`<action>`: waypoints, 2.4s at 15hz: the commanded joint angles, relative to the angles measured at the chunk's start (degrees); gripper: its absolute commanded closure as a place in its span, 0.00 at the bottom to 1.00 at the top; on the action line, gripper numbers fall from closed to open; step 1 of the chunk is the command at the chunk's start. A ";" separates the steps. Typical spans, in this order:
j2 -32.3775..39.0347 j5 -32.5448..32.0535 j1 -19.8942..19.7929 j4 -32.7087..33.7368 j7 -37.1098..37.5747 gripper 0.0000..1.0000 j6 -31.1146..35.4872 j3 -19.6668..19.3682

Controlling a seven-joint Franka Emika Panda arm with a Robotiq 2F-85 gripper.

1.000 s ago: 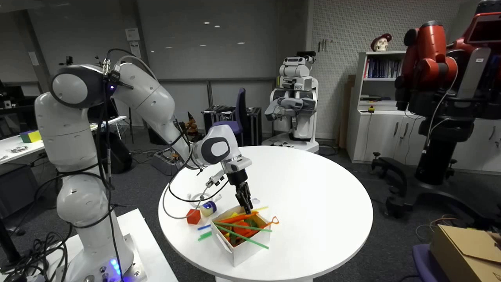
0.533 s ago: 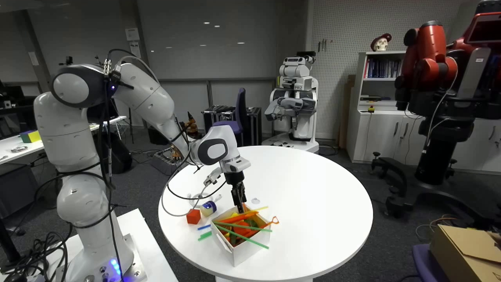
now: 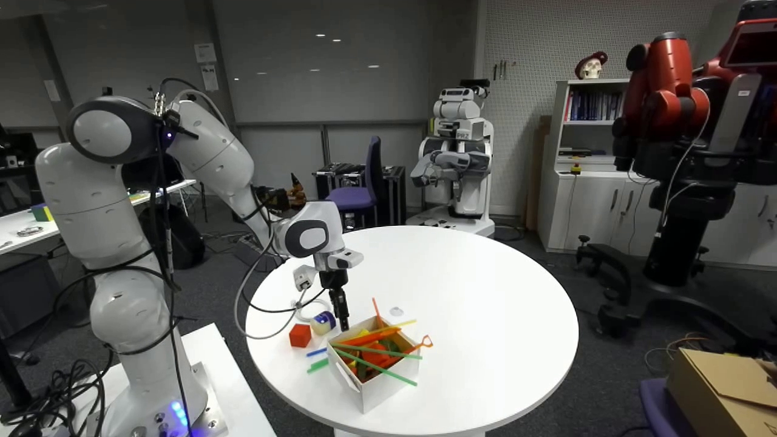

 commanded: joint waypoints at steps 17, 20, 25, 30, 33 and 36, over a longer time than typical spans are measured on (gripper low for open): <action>13.37 24.23 1.53 7.37 -58.14 0.00 -4.33 6.31; 14.88 22.35 1.82 8.68 -58.72 0.00 -6.21 5.67; 14.32 3.87 4.51 7.72 -42.97 0.00 -6.47 0.55; 14.75 -9.71 5.07 8.39 -32.46 0.00 -9.06 -1.64; 15.17 -13.49 4.38 9.14 -29.86 0.00 -8.83 -1.69; 16.51 -13.81 3.34 11.23 -29.52 0.00 -8.12 -1.60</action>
